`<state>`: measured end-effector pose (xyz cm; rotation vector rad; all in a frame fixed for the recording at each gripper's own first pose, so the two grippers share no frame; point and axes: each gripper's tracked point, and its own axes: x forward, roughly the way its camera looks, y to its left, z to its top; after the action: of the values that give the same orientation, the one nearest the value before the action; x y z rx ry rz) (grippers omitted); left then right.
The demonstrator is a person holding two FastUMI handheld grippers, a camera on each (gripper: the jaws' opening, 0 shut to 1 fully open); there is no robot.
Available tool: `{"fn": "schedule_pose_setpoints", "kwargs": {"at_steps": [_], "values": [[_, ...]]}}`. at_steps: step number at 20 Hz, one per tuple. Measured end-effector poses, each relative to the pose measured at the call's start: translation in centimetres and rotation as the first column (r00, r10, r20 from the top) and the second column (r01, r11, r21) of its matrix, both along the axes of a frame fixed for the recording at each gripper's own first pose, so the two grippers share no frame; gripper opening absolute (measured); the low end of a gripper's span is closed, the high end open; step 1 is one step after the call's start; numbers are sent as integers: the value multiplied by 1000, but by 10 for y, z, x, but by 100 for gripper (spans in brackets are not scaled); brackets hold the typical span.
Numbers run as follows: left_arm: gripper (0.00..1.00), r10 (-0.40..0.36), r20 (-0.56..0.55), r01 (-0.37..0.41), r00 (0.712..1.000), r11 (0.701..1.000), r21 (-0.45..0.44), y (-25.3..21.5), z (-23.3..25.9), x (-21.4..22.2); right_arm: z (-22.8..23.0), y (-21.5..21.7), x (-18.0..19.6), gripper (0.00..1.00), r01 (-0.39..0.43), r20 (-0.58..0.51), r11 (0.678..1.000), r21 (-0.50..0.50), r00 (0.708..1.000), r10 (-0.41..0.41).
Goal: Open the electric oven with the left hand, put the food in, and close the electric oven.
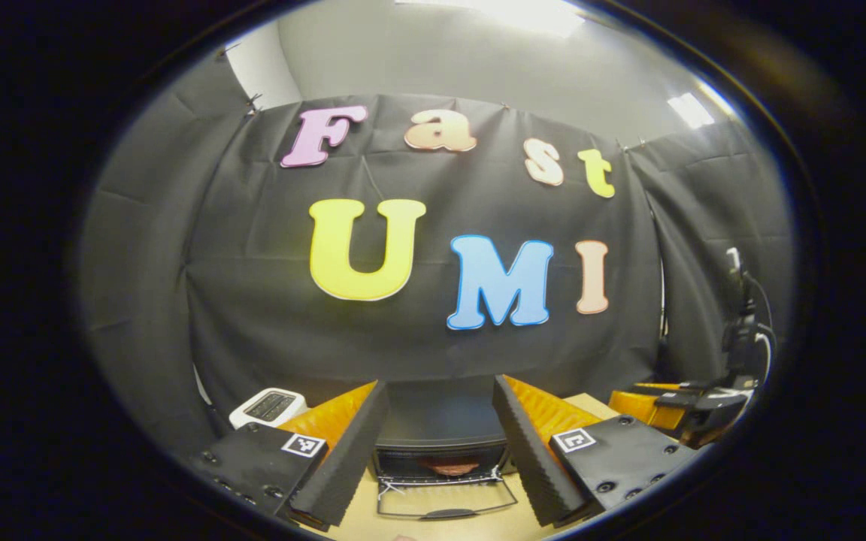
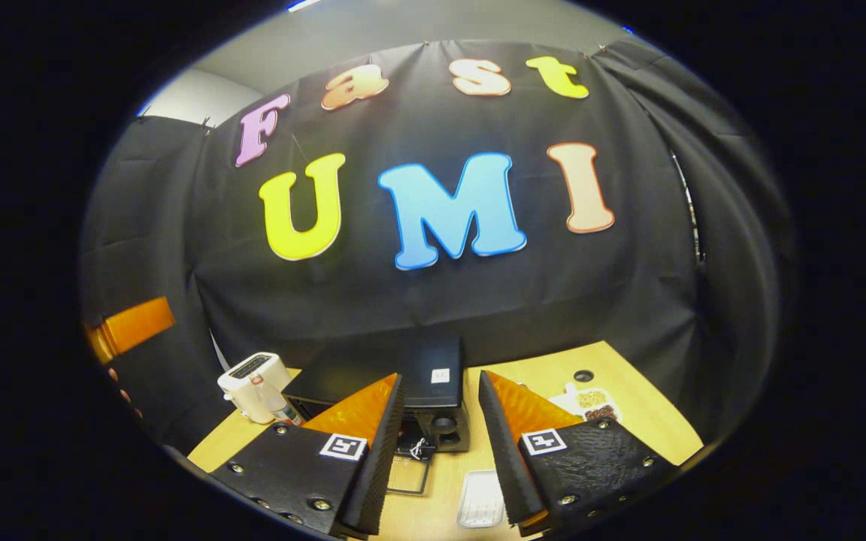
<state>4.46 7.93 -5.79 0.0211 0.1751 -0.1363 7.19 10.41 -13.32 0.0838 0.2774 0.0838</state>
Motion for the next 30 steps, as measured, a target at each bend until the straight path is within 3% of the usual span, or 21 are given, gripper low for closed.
{"fn": "schedule_pose_setpoints", "kwargs": {"at_steps": [1, 2, 5, 7, 8, 9, 10, 11, 12, 15, 16, 17, 18, 20, 24, 30], "values": [[99, -9, 14, 9, 1000, 1000, 3, -10, 5, -1, 16, -7, -5, 61, 8, 30, 1000, -4, 1000, -8], [89, -15, 27, 15, 1000, 1000, 7, -18, 10, -1, 29, -15, -9, 61, 18, 61, 1000, -8, 998, -17], [94, -25, 79, 24, 997, 1000, 16, -40, 26, -1, 66, -35, -19, 60, 49, 136, 999, -2, 990, -48], [89, -37, 130, 35, 991, 999, 19, -55, 43, -5, 75, -43, -23, 60, 64, 172, 998, -11, 983, -61], [99, -41, 149, 37, 988, 999, 24, -62, 49, -6, 81, -47, -26, 60, 67, 191, 998, -18, 980, -62], [99, -47, 159, 43, 986, 999, 30, -67, 51, -9, 87, -50, -28, 60, 71, 211, 997, -27, 975, -64], [94, -52, 157, 47, 986, 998, 35, -73, 51, -11, 96, -53, -32, 70, 74, 231, 997, -35, 971, -64], [89, -52, 151, 47, 987, 998, 36, -76, 49, -12, 102, -54, -33, 65, 74, 246, 996, -41, 967, -62], [92, -49, 147, 44, 988, 998, 33, -79, 46, -12, 104, -55, -31, 66, 74, 261, 996, -44, 964, -60], [99, -44, 94, 43, 995, 999, 13, -83, 26, -11, 112, -60, -38, 82, 72, 282, 997, -30, 957, -61], [99, -36, 52, 36, 998, 999, 2, -80, 11, -12, 116, -62, -39, 75, 72, 281, 997, -22, 958, -63], [99, -20, 15, 20, 1000, 1000, -10, -76, -2, -12, 114, -65, -39, 76, 71, 278, 997, -17, 958, -63], [96, -9, -25, 9, 1000, 1000, -25, -73, -16, -12, 109, -68, -39, 84, 71, 275, 997, -16, 959, -64], [96, 3, -119, -6, 993, 1000, -29, -68, -49, -12, 103, -72, -41, 84, 79, 275, 997, -13, 959, -72], [98, -9, -300, -6, 954, 999, -48, -66, -119, -17, 91, -76, -41, 84, 77, 247, 997, -17, 966, -70], [99, 44, -549, -13, 835, 998, 60, -40, -237, -36, 69, -95, -41, 84, 120, 204, 993, -22, 972, -113]]}}
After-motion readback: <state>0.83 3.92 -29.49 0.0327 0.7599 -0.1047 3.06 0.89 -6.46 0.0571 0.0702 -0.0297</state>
